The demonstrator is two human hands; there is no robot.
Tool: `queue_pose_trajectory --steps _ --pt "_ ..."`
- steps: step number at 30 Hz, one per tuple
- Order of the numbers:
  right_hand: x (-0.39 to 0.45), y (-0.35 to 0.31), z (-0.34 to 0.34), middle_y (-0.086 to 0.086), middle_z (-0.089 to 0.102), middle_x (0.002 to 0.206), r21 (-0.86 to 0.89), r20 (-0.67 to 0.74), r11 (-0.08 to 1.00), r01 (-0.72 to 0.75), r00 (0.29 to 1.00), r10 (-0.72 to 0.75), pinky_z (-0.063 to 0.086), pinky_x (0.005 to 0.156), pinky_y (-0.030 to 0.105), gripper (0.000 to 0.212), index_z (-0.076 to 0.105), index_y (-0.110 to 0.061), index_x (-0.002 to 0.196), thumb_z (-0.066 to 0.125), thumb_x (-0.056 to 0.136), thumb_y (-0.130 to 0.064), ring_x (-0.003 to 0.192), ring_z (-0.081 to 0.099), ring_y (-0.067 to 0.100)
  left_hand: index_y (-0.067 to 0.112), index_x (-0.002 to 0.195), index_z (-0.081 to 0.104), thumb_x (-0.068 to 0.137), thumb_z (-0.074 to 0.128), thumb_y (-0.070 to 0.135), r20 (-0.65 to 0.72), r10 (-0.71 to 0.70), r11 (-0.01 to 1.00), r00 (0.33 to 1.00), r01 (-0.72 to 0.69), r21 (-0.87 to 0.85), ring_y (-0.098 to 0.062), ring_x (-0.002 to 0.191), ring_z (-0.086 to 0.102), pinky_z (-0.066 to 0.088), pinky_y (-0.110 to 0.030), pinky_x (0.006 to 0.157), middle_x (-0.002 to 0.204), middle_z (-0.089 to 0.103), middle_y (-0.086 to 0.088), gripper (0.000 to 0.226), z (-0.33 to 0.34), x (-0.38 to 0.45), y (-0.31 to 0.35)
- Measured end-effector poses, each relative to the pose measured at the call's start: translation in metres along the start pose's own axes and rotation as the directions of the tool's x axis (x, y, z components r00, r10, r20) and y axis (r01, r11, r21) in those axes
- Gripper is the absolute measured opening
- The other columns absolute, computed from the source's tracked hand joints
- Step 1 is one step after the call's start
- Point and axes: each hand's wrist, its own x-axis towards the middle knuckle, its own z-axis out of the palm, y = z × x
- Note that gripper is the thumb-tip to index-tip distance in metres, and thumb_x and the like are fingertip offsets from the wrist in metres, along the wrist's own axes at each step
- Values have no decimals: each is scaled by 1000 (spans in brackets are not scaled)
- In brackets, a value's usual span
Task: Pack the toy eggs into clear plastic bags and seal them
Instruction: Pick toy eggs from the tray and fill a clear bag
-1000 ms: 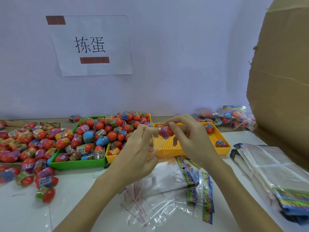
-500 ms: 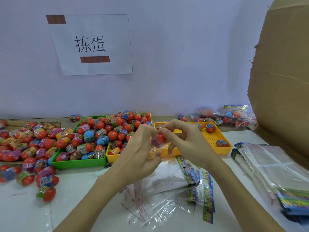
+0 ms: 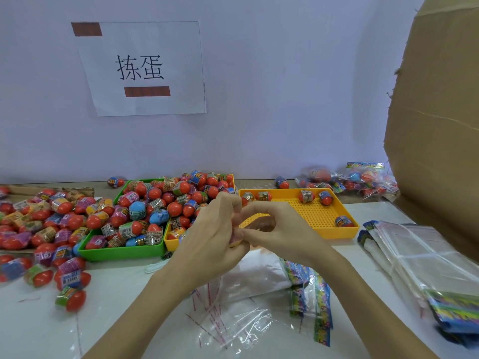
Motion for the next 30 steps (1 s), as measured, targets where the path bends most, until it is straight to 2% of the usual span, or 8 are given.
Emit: queue_pose_trajectory --steps 2,8,13,18,23,26,28,30 --pt "0 -2 4 -6 79 95 -28 -6 999 36 999 -36 59 77 26 13 77 -21 99 75 95 -9 89 76 11 32 117 31 82 68 21 -2 11 1000 1000 -11 3 0 89 44 29 -20 70 91 37 21 52 1 -1 1" --pt "0 -7 6 4 79 101 45 -45 999 20 999 -17 59 92 47 4 65 -8 100 66 103 -11 99 75 19 39 149 22 90 79 28 14 -96 993 995 97 -60 -12 95 53 46 -32 87 113 54 9 83 0 3 -4" --pt "-5 -12 3 6 76 112 20 -29 1000 -8 1000 9 56 98 39 9 58 -14 105 50 111 -14 110 71 16 24 138 53 93 77 40 45 -96 994 994 94 52 -12 93 55 49 -37 85 102 61 11 53 -4 5 -5" --pt "-4 -12 7 9 77 109 52 -36 999 7 999 -5 57 97 44 9 58 -10 109 50 111 -11 107 73 20 26 116 58 95 74 35 61 -75 992 995 69 102 -12 80 50 39 -32 72 88 56 14 28 -5 5 0" --pt "0 -9 1 2 80 92 3 -230 992 130 965 -126 59 87 41 12 69 -8 105 60 107 -13 94 77 19 26 121 58 97 71 38 -3 -103 982 995 102 156 -8 71 51 33 -24 61 79 55 15 29 -8 5 -2" --pt "4 0 -11 0 79 86 5 -400 988 154 906 -139 55 70 24 14 70 -13 102 57 108 -15 85 75 17 25 124 59 97 74 42 -53 -117 985 992 123 124 -3 68 53 35 -14 60 81 57 17 35 -10 5 -2" --pt "5 13 -23 -7 76 87 -157 -510 985 71 848 -142 53 69 22 15 71 -18 102 57 107 -17 86 71 9 22 125 63 96 75 44 -73 -123 988 990 129 82 -5 80 60 43 -13 69 97 66 13 38 -11 6 -1" --pt "6 30 -34 -9 73 102 -366 -563 923 -115 817 -121 53 81 26 14 72 -21 107 58 107 -21 96 66 5 20 125 67 95 75 44 -87 -106 992 991 112 57 -9 88 63 50 -18 75 105 68 8 40 -12 7 -1"
